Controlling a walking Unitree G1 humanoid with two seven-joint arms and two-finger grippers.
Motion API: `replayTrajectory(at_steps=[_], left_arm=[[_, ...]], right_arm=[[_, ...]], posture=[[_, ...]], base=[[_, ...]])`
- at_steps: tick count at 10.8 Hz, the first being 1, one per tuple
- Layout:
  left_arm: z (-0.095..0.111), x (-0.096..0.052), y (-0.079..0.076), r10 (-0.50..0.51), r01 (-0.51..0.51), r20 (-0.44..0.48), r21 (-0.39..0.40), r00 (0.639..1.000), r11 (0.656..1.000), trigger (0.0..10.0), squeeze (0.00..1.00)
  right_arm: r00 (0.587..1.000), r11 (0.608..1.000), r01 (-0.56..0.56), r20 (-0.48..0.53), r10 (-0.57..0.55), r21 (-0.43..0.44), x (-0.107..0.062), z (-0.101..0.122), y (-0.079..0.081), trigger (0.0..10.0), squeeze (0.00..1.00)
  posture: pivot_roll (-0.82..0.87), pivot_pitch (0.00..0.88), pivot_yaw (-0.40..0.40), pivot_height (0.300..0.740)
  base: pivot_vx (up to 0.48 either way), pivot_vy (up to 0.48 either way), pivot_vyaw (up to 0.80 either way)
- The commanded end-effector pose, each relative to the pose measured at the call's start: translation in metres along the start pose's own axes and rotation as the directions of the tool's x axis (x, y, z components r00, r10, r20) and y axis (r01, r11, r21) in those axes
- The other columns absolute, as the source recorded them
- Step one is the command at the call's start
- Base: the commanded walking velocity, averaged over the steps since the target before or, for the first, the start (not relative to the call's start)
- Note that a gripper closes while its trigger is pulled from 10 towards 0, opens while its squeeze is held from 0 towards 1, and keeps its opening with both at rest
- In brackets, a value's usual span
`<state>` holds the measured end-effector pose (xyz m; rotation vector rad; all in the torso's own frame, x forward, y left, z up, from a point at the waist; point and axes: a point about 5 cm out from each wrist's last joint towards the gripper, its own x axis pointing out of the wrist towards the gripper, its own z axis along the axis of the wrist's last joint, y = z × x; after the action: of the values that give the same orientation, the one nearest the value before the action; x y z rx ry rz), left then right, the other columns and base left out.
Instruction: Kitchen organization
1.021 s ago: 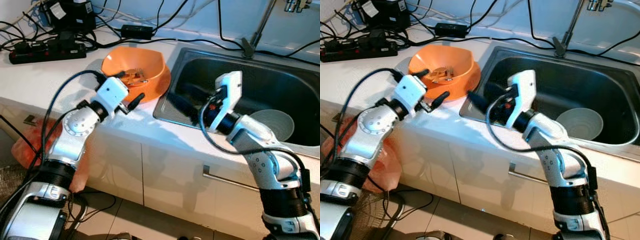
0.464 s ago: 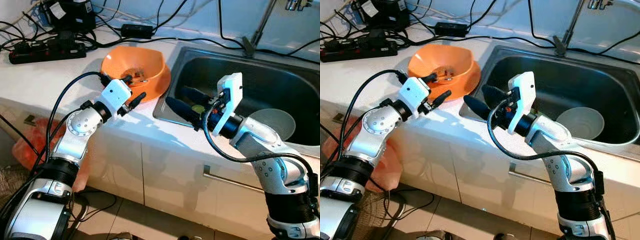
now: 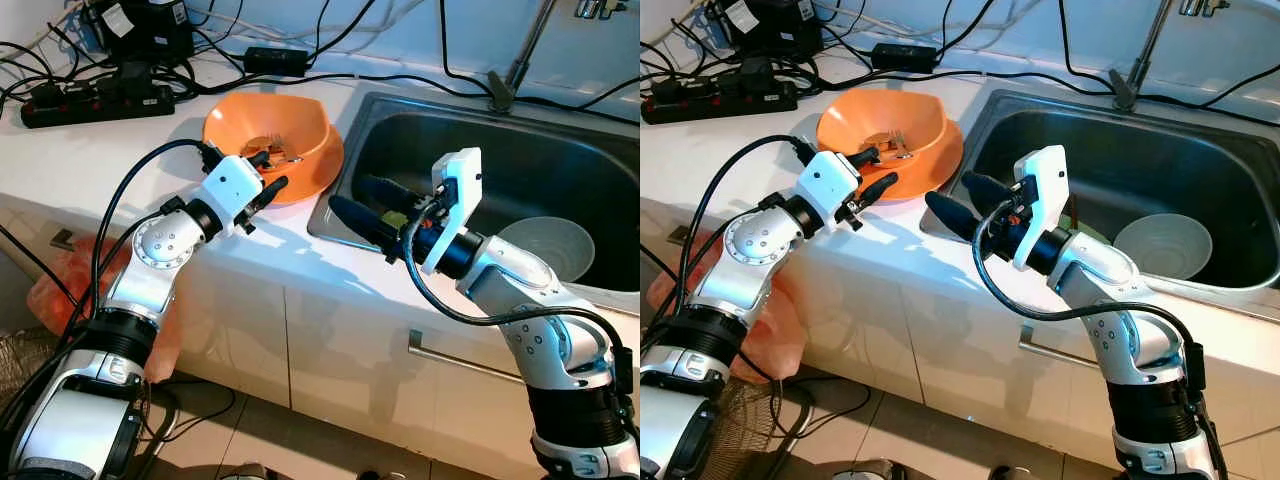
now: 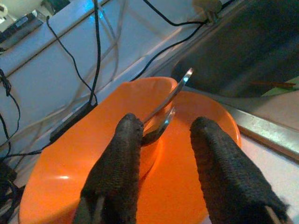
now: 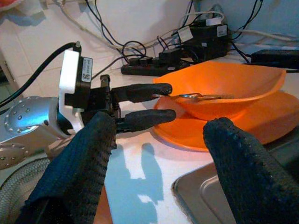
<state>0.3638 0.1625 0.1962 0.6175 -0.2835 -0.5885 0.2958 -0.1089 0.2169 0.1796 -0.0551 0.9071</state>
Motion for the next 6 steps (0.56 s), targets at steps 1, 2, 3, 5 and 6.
replayTrajectory(at_steps=[1, 2, 3, 5, 6], left_arm=[[0.001, 0.001, 0.003, -0.002, 0.002, 0.004, 0.019, 1.000, 1.000, 0.0, 0.00], [0.003, 0.001, 0.006, 0.010, -0.011, 0.015, 0.046, 1.000, 0.999, 0.0, 0.00], [0.005, 0.000, 0.008, 0.020, -0.022, 0.023, 0.059, 1.000, 0.998, 0.0, 0.00], [0.010, -0.002, 0.015, 0.055, -0.060, 0.051, 0.094, 0.997, 0.994, 0.0, 0.00], [0.012, -0.003, 0.019, 0.072, -0.079, 0.063, 0.109, 0.995, 0.991, 0.0, 0.00]], right_arm=[[1.000, 1.000, -0.010, 0.002, 0.011, -0.010, 0.000, 0.000, 0.004, 10.0, 0.00], [1.000, 1.000, -0.006, 0.000, 0.006, -0.008, 0.000, -0.001, 0.003, 10.0, 0.00], [1.000, 1.000, -0.004, -0.001, 0.004, -0.006, 0.000, -0.002, 0.003, 10.0, 0.00], [1.000, 1.000, -0.003, -0.002, 0.003, -0.004, 0.000, -0.003, 0.002, 10.0, 0.00], [1.000, 1.000, -0.001, -0.003, 0.001, -0.002, 0.001, -0.004, 0.002, 10.0, 0.00]], posture=[[0.13, 0.067, 0.010, 0.740], [0.13, 0.067, 0.010, 0.740], [0.13, 0.065, 0.009, 0.740], [0.13, 0.068, 0.008, 0.740], [0.13, 0.068, 0.007, 0.740]], base=[[0.000, 0.000, 0.00], [0.000, 0.000, 0.00], [0.000, 0.000, 0.00], [0.000, 0.000, 0.00], [0.000, 0.000, 0.00]])
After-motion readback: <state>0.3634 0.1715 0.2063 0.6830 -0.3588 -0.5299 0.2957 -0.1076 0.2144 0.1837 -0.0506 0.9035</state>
